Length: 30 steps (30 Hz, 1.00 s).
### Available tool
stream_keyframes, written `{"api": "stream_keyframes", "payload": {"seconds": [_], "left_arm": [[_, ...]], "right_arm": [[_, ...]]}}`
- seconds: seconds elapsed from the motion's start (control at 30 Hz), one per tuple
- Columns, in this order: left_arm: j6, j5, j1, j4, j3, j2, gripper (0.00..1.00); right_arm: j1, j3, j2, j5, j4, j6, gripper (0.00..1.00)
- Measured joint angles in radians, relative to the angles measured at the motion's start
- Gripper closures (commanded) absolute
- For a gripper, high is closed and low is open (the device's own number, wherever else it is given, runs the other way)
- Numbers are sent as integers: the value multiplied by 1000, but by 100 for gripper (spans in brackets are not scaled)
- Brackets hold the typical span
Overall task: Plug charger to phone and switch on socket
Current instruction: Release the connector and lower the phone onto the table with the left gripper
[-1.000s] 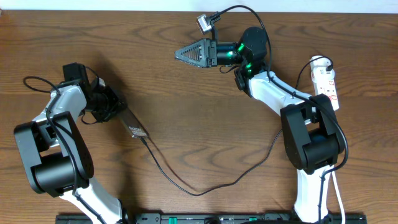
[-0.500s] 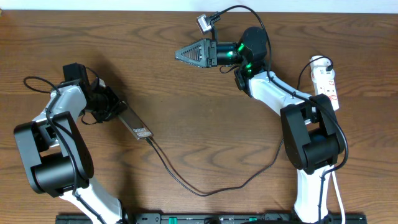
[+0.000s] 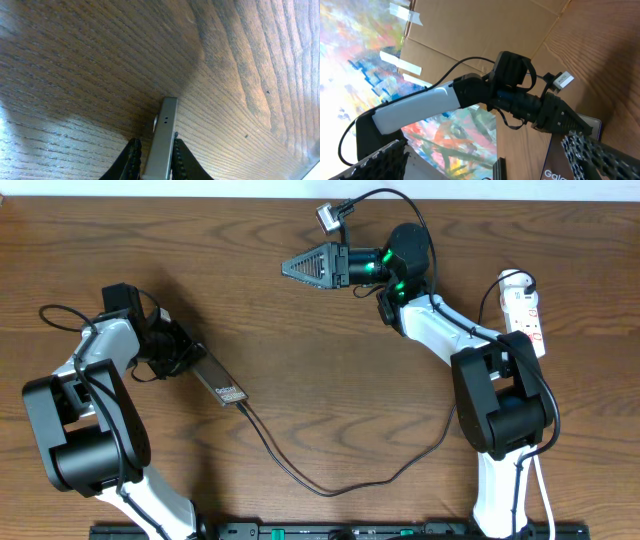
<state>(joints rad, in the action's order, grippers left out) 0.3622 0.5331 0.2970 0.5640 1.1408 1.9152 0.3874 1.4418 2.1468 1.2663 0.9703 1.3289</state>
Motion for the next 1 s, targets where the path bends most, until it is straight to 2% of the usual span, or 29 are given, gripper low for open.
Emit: {"api": "stream_keyframes", "payload": {"seconds": [0.4,0.53,0.9,1.0], "left_arm": [[3,-1,0,5,-3,0,70],[4,3,0,5,-3,0,60],[3,14,0,5,-3,-2,58],[5,17,0,5,-3,-2,40]], "right_arm": [[0,0,0,2,0,0,1],[0,0,0,2,0,0,1],[0,0,0,13,0,0,1],[0,0,0,15,0,0,1]]}}
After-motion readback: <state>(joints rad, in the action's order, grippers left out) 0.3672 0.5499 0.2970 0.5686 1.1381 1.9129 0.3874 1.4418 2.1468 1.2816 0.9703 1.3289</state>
